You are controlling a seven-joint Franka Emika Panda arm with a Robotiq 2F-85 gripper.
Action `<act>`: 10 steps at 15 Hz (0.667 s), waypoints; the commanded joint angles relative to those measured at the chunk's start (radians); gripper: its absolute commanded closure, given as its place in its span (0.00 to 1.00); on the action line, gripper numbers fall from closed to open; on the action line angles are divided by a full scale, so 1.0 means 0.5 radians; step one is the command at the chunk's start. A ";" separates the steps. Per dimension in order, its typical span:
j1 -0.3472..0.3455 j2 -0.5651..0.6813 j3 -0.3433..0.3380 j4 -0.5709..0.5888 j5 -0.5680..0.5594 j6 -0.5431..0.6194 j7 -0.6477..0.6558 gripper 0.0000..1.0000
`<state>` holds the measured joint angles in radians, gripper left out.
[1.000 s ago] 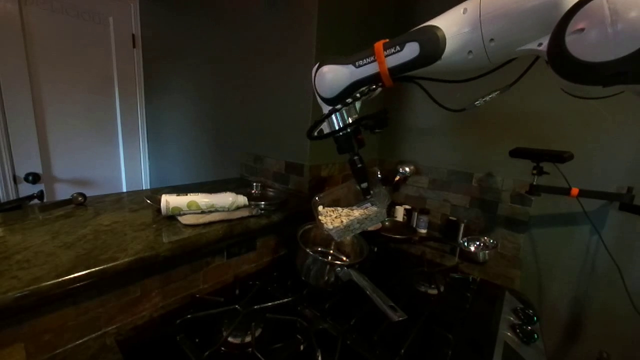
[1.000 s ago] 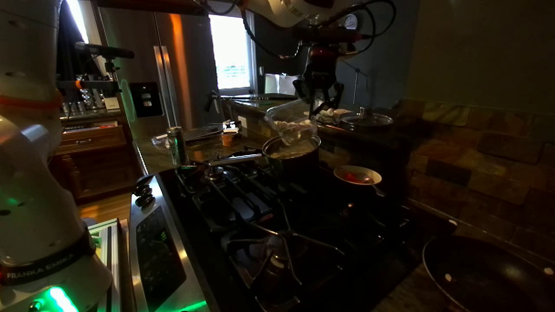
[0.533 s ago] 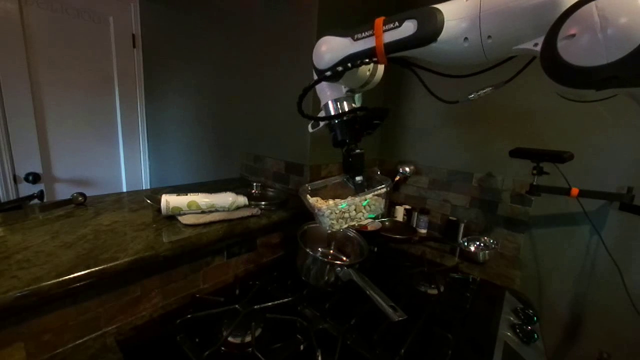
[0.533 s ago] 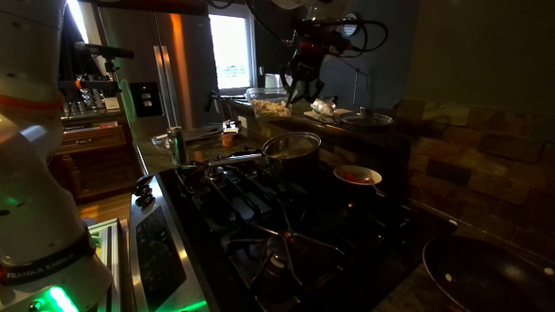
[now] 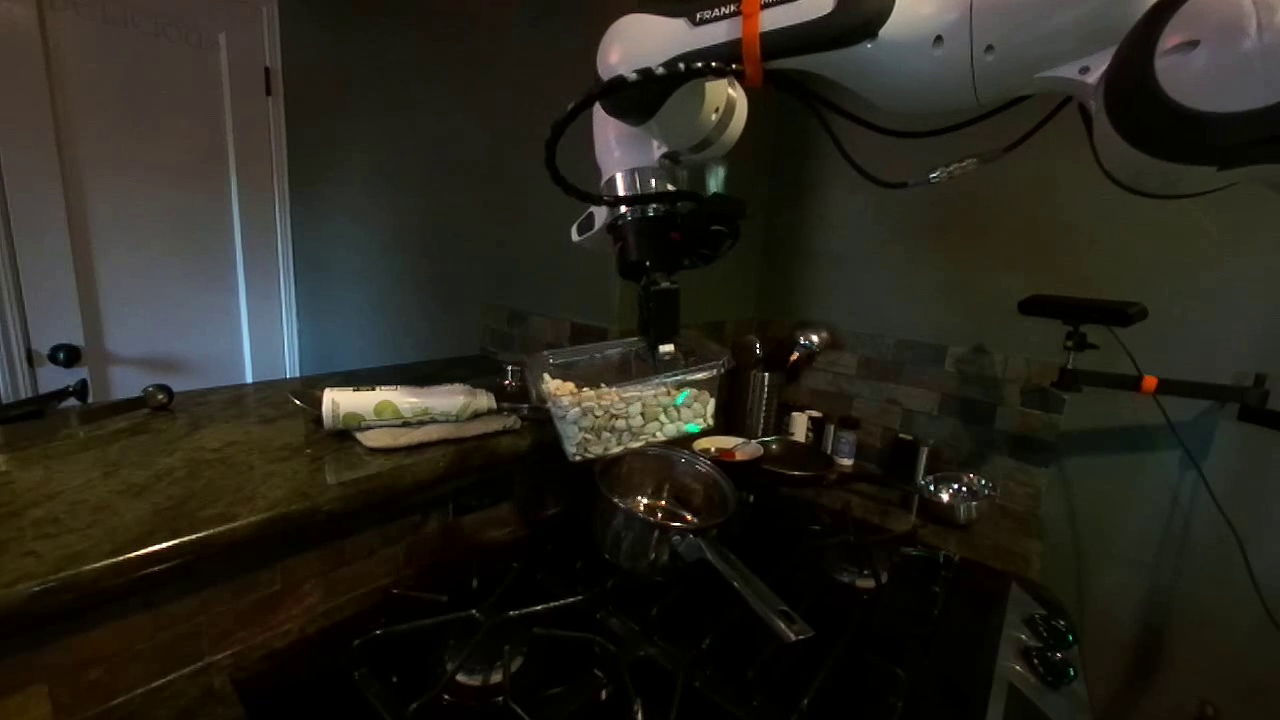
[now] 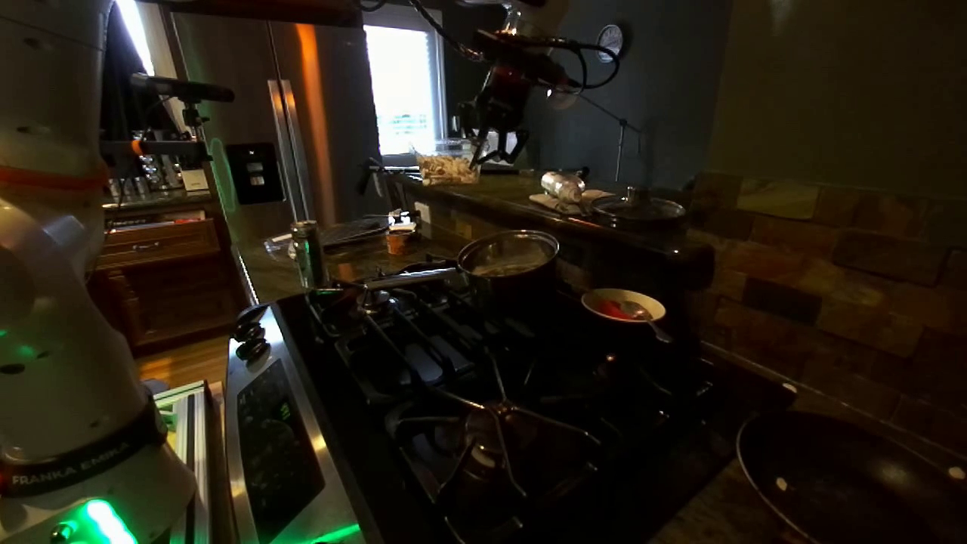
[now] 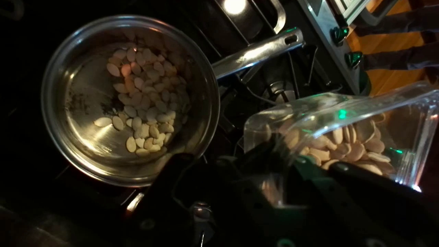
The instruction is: Empty some of the grains into the pot then place the container on the counter
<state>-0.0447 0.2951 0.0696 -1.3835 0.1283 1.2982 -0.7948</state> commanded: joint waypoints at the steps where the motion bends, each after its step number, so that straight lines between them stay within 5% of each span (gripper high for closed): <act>1: 0.092 -0.029 0.051 -0.069 0.058 0.067 0.204 0.99; 8: 0.121 0.014 0.077 -0.021 0.008 0.025 0.155 0.99; 10: 0.136 0.027 0.093 -0.015 0.145 0.064 0.321 0.99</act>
<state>0.0143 0.3025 0.1068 -1.3975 0.1327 1.3138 -0.7170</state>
